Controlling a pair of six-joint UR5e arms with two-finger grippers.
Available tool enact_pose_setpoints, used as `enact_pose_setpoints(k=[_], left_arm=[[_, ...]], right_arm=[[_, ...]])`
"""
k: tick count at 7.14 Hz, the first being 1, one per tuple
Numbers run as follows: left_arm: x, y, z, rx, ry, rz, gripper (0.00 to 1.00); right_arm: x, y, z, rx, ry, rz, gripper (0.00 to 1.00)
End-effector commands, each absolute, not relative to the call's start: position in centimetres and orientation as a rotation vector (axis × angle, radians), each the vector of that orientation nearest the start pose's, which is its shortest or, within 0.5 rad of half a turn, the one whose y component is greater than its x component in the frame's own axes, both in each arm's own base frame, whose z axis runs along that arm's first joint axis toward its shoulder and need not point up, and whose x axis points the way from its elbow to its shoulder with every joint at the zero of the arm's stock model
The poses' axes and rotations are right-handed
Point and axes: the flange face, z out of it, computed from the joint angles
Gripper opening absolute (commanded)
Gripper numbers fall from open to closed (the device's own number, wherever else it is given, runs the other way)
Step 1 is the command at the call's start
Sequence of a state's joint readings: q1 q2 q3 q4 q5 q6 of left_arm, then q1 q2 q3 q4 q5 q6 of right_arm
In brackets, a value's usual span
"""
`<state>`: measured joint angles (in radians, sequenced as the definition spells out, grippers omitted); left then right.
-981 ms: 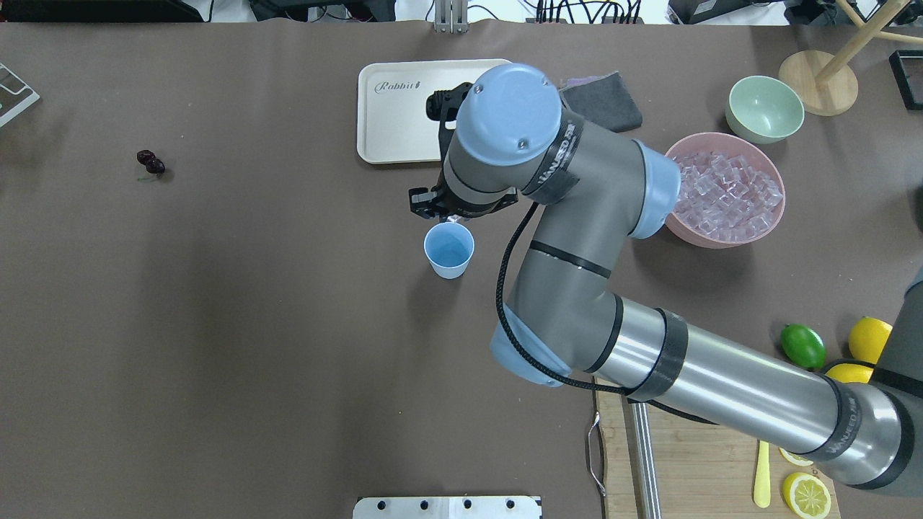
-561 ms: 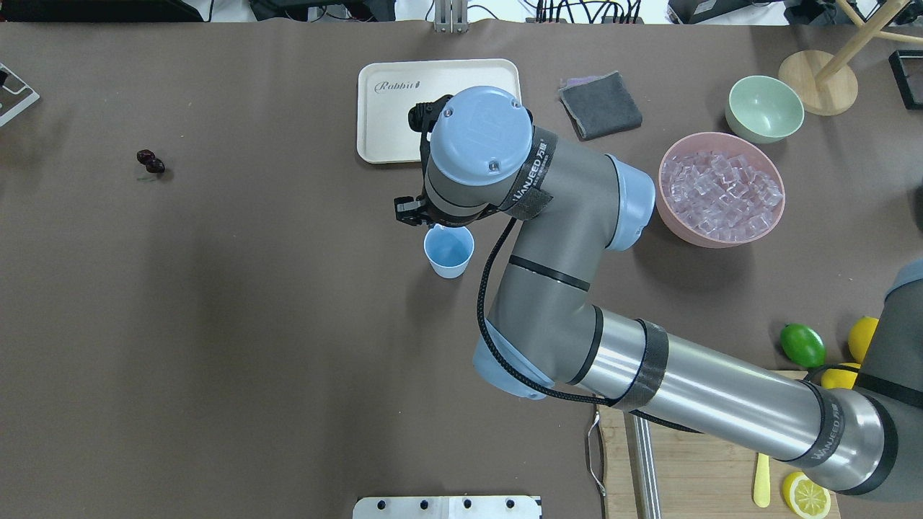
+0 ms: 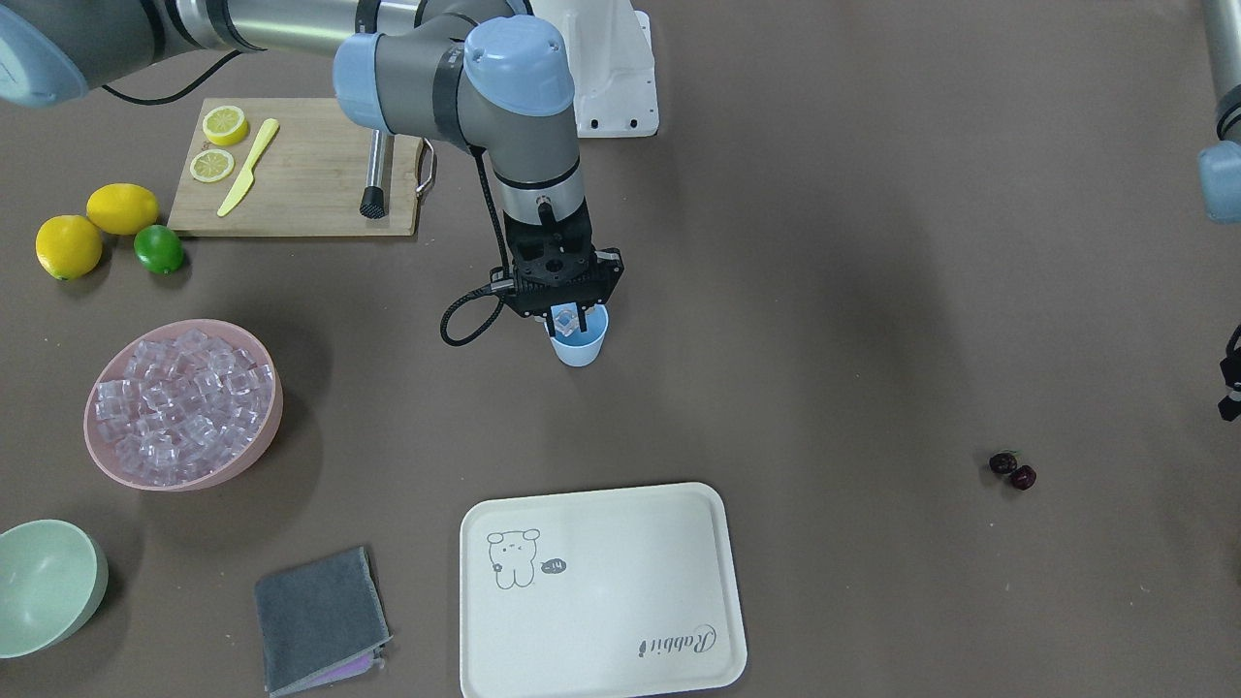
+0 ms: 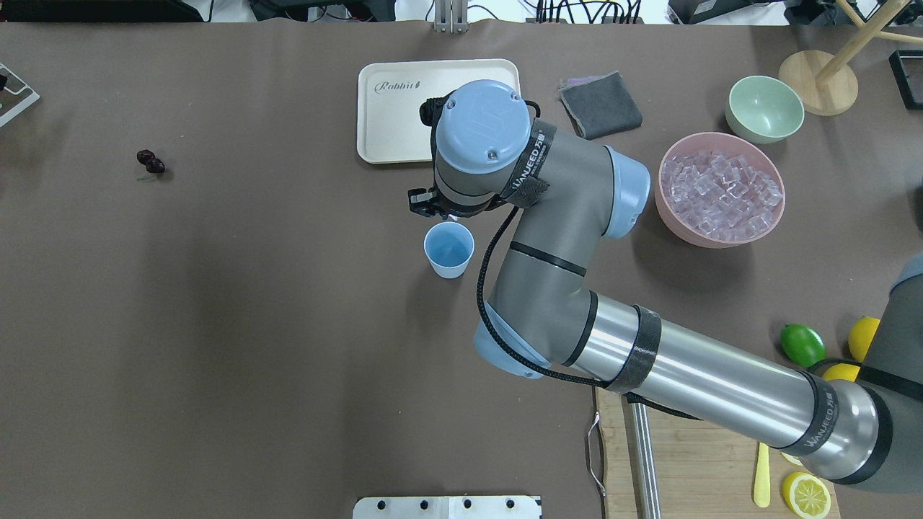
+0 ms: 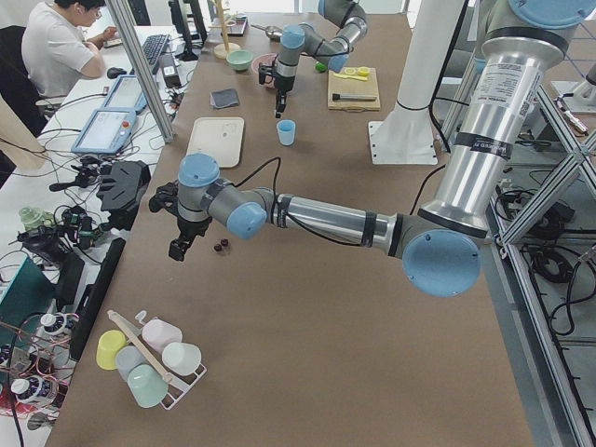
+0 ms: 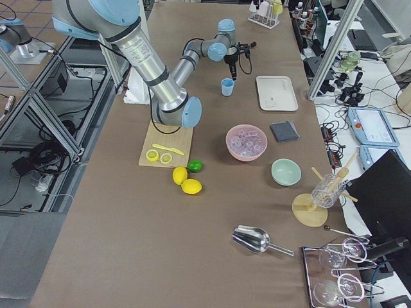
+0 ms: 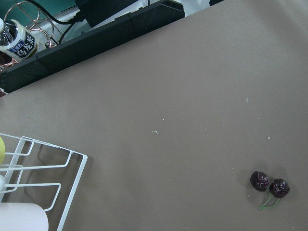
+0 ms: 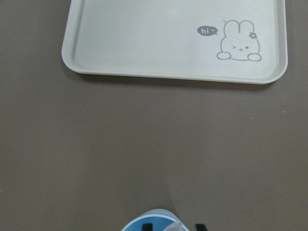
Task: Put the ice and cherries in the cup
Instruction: 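Carry the ice cube with the right gripper over the blue cup and release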
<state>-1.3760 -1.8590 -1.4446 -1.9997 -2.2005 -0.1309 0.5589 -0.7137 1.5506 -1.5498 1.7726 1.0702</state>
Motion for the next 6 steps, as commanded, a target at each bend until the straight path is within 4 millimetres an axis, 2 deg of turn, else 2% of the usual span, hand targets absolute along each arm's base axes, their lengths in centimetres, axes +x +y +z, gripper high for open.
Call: enact_pose_setpoints(k=[1,2,4,5,6], left_arm=[[5.0,-63.9,51.8,0.466,0.692,0.247,0.98],[5.2,-64.0,51.6,0.467,0.693,0.252,0.98],[5.2,-64.0,51.8,0.464,0.692,0.253,0.98],[5.2,-63.9,51.9,0.463,0.692,0.252,0.98],[5.2,-63.9,51.9,0.463,0.692,0.252,0.98]], right_arm=[[-56.4,-47.1,12.9,0.275,-0.837,-0.035,0.25],[-57.3,-46.1,13.2,0.277,-0.829,-0.045,0.26],[-57.7,-45.6,13.2,0.286,-0.824,-0.052,0.52],[-57.7,-45.8,13.6,0.288,-0.817,-0.055,0.75],[-57.8,-45.8,13.9,0.287,-0.812,-0.057,0.81]])
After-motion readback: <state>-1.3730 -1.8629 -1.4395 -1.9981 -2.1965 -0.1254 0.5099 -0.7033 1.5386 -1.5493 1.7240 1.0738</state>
